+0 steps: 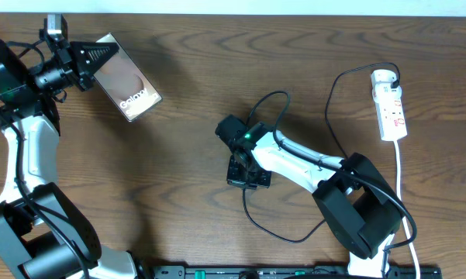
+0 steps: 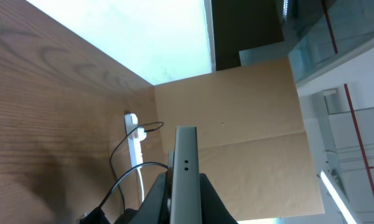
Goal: Plug charger to phone and switch on socket
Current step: 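Lower the right gripper and grasp the charger cable's USB-C plug, then lift the cable plug with the right gripper toward the phone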
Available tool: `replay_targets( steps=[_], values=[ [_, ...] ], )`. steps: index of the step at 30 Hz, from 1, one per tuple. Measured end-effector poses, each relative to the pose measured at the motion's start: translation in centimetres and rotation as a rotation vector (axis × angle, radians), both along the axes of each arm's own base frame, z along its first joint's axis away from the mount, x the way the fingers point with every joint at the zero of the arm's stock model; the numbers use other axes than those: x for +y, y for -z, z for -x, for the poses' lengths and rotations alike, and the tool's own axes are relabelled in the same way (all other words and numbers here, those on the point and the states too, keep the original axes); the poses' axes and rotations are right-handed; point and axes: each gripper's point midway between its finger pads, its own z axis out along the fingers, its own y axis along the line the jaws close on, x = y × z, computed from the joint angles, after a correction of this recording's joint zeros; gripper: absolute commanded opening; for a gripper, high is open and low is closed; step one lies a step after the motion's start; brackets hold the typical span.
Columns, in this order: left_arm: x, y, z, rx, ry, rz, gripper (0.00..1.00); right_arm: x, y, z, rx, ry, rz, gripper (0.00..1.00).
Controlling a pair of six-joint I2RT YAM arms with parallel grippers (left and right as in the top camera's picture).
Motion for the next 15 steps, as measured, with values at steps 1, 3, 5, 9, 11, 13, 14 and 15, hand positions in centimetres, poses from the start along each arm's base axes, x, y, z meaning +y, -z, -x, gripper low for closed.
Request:
replay_targets(
  steps=[1,3,5,9,11,13,14,15],
  values=[
    [0.0,0.0,0.0,0.000,0.000,0.000,0.07,0.0,0.0,0.0,0.000,0.000,0.000,0.01],
    [0.0,0.0,0.0,0.000,0.000,0.000,0.07,0.0,0.0,0.0,0.000,0.000,-0.001,0.01],
    [0.0,0.0,0.0,0.000,0.000,0.000,0.07,-0.1,0.0,-0.1,0.005,0.008,-0.007,0.01],
    [0.0,0.0,0.0,0.000,0.000,0.000,0.08,-0.5,-0.1,-1.1,0.015,0.044,-0.034,0.01],
    [0.0,0.0,0.0,0.000,0.000,0.000,0.07,-1.3,-0.2,-2.3,0.019,0.068,-0.053,0.01],
    [0.0,0.0,0.0,0.000,0.000,0.000,0.07,-1.6,-1.1,-4.7,0.014,0.081,-0.132,0.01],
    [0.0,0.0,0.0,0.000,-0.001,0.000,0.07,-1.4,-1.6,-5.6,0.006,0.079,-0.171,0.01],
    [0.0,0.0,0.0,0.000,-0.001,0.000,0.08,-0.7,-2.9,-7.4,-0.016,0.066,-0.264,0.01]
  ],
)
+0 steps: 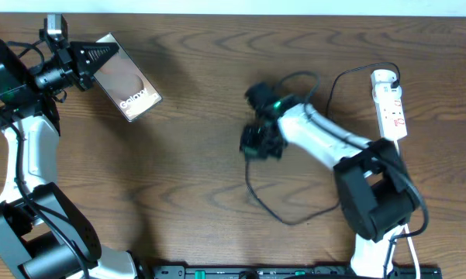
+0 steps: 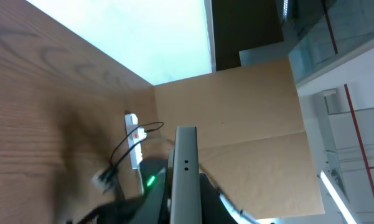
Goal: Plug charger to phone and switch on socket
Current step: 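Lift the cable plug with the right gripper toward the phone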
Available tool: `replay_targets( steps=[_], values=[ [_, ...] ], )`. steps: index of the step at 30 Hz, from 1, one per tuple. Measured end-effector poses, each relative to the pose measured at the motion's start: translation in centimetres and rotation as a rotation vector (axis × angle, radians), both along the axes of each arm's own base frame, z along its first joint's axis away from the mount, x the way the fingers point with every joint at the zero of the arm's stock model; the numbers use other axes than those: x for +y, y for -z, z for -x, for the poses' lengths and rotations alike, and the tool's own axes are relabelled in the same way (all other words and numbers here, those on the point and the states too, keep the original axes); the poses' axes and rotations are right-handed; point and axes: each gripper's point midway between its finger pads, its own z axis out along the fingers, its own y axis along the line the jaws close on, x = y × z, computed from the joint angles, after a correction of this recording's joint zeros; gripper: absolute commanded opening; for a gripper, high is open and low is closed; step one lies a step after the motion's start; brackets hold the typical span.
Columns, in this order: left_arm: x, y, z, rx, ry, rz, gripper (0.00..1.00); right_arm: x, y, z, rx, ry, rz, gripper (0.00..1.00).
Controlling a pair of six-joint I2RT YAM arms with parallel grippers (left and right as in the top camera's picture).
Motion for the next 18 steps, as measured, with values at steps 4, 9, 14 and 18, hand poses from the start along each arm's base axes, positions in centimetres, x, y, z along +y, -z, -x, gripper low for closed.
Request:
replay_targets(
  steps=[4,9,14,18],
  values=[
    [0.0,0.0,0.0,0.000,0.001,0.000,0.07,4.8,-9.9,-7.1,-0.261,-0.188,-0.584,0.01],
    [0.0,0.0,0.0,0.000,0.001,0.000,0.08,4.7,-19.8,-8.2,-0.550,-0.493,-1.049,0.01],
    [0.0,0.0,0.0,0.000,0.001,0.000,0.07,4.9,-21.0,-5.6,-0.624,-0.664,-1.189,0.01],
    [-0.2,0.0,0.0,0.000,0.005,0.000,0.07,6.8,-20.1,-2.3,-0.647,-0.786,-1.254,0.01]
  ],
)
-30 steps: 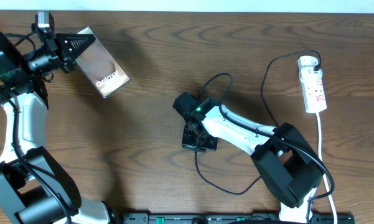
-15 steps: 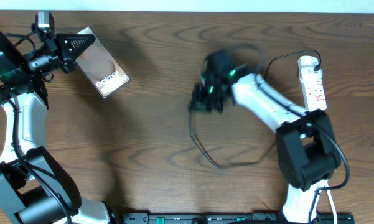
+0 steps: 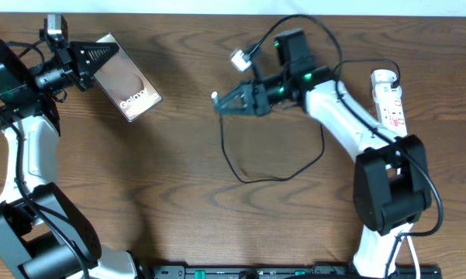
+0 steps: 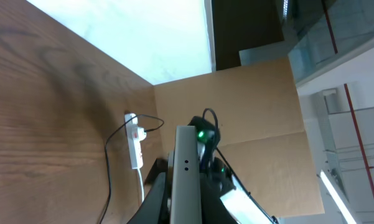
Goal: Plug charger to phone and switch on socket
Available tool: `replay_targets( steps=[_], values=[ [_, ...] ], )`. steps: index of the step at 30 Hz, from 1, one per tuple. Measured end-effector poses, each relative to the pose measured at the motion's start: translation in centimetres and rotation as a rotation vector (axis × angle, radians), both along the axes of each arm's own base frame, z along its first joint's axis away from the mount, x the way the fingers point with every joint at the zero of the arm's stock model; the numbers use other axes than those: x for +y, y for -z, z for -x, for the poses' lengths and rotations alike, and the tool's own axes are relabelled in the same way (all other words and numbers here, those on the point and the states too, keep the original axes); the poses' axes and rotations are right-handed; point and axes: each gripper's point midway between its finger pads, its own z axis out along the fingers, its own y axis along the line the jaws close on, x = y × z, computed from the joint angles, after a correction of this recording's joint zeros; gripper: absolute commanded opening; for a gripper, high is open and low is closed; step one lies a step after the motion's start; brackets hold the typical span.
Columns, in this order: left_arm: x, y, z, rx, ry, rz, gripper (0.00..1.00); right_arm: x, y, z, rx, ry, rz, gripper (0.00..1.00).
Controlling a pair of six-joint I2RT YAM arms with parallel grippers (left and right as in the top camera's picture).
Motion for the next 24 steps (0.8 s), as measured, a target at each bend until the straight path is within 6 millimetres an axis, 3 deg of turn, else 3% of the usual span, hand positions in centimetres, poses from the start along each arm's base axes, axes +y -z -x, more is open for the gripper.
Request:
replay_targets(
  steps=[5,9,13,24],
  values=[
    [-2.1,0.0,0.0,-0.001,0.050,0.000,0.07,3.0,1.6,4.7,-0.030,-0.124,-0.022,0.01],
    [-5.9,0.0,0.3,-0.031,0.141,-0.015,0.07,4.2,2.6,7.3,-0.023,-0.184,-0.022,0.01],
    [-7.9,0.0,0.6,-0.087,0.189,-0.039,0.07,4.3,2.7,7.5,-0.032,-0.190,-0.028,0.01],
    [-8.1,0.0,0.7,-0.195,0.195,-0.087,0.07,4.5,2.4,7.2,-0.082,-0.191,-0.055,0.01]
  ],
)
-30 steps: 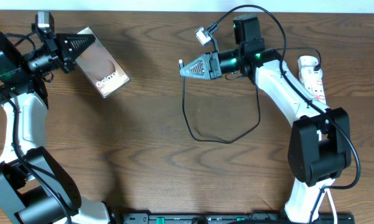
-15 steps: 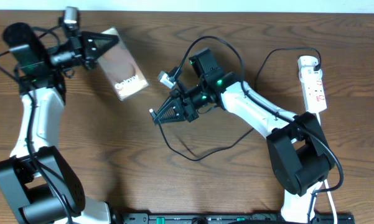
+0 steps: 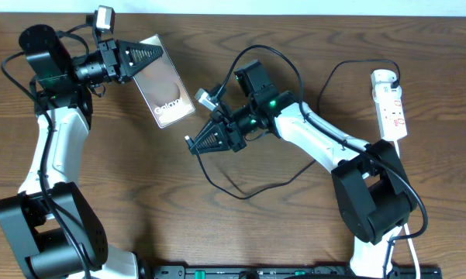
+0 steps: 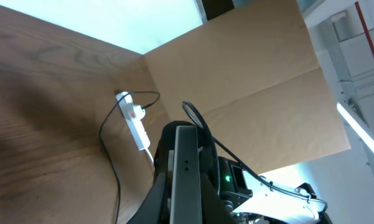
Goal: Plug charger to phone and switch on socket
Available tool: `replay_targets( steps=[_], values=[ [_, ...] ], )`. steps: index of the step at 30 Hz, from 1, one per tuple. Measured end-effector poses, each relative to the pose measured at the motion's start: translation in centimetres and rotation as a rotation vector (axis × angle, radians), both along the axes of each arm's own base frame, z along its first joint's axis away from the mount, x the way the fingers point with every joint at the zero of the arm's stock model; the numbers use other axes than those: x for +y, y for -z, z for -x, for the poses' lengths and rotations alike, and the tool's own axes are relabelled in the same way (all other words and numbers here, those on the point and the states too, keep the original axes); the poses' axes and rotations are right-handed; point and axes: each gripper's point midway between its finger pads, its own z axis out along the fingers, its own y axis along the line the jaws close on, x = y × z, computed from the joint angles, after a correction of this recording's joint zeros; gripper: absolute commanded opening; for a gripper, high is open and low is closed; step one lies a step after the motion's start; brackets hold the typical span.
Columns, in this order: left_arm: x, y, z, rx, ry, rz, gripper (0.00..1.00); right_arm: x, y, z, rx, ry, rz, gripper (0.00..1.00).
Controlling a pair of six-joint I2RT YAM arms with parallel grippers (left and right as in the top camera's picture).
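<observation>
My left gripper (image 3: 142,59) is shut on the upper end of a phone (image 3: 164,93) marked "Galaxy", held above the table at the upper left. In the left wrist view the phone's thin grey edge (image 4: 185,168) stands between my fingers (image 4: 162,198). My right gripper (image 3: 196,142) points left, shut on the end of the black charger cable (image 3: 240,192). Its tip is just right of and below the phone's lower end, with a small gap between them. The cable loops back across the table to the white socket strip (image 3: 390,105) at the far right.
The socket strip (image 4: 135,122) lies along the table's right edge, with a plug in its far end. A second black lead arches over my right wrist. Behind the table stands a brown cardboard wall (image 4: 236,68).
My left gripper has carried the phone to the right, toward the table's middle. My right gripper has moved down and left with the cable end, and is now close to the phone's lower end.
My right gripper was down on the cable at the table's middle. Then it was raised with the cable, then up at the back pointing left with the cable hanging. The phone stayed held at the far left until now, when both have come together.
</observation>
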Motion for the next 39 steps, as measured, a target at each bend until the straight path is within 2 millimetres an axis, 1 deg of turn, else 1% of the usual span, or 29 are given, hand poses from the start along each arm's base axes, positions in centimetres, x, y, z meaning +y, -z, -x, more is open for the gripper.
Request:
replay_targets(
  steps=[4,8,10,19,27,39],
  values=[
    [-0.2,0.4,0.1,-0.010,0.004,-0.004,0.07,0.3,-0.4,-0.4,-0.035,0.000,-0.026,0.01],
    [-0.7,1.9,0.5,0.024,0.015,0.003,0.07,0.4,-0.8,-0.7,-0.053,0.000,-0.040,0.01],
    [-0.9,2.2,0.7,0.028,0.020,0.003,0.07,0.5,-0.9,-0.8,-0.050,0.001,-0.039,0.01],
    [-1.0,2.2,0.7,0.021,0.021,0.001,0.08,0.5,-0.9,-0.8,-0.042,0.001,-0.033,0.01],
    [-1.0,2.2,0.7,0.061,0.020,0.014,0.07,0.5,-0.8,-0.9,-0.046,0.009,-0.027,0.01],
    [-1.0,2.2,0.7,0.065,0.020,0.016,0.07,0.5,-0.7,-1.0,-0.053,0.013,-0.028,0.01]
  ],
)
